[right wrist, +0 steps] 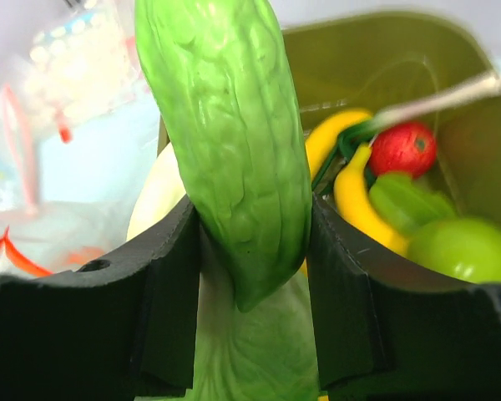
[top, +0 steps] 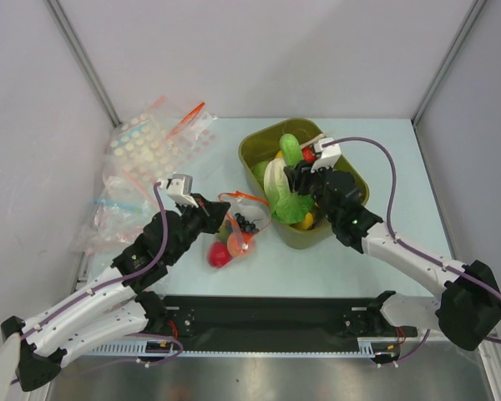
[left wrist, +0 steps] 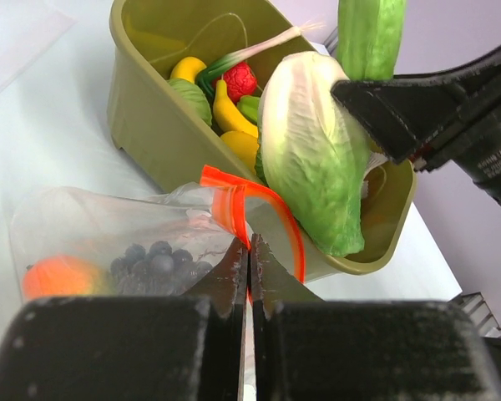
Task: Place the food in the zip-top bag and seal the zipper
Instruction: Place the fake vegetable in the zipper food storage bag.
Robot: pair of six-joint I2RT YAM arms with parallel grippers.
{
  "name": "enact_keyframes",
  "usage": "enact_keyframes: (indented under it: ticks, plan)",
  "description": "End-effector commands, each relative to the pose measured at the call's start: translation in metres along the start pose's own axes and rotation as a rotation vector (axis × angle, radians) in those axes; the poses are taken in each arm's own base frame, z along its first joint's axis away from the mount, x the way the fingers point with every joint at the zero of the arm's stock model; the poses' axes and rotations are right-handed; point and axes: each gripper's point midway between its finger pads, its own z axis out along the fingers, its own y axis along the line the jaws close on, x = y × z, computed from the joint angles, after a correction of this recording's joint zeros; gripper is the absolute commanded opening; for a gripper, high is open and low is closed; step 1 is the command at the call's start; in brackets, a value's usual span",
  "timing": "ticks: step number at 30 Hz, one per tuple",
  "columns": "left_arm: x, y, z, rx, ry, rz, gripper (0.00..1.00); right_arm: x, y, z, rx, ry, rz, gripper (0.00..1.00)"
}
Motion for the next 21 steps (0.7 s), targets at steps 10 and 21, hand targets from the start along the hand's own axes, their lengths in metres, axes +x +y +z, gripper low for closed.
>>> enact_keyframes:
  ticks: [10, 21]
  plan:
    - [-0.024, -0.004, -0.001, -0.010, -0.083, -0.007, 0.01, 0.017, 0.046, -0.026, -0.189, -0.083, -0.783, 0.13]
    - [-0.024, -0.002, 0.003, -0.033, -0.069, 0.003, 0.01, 0.060, 0.061, -0.045, -0.416, -0.101, -1.159, 0.01]
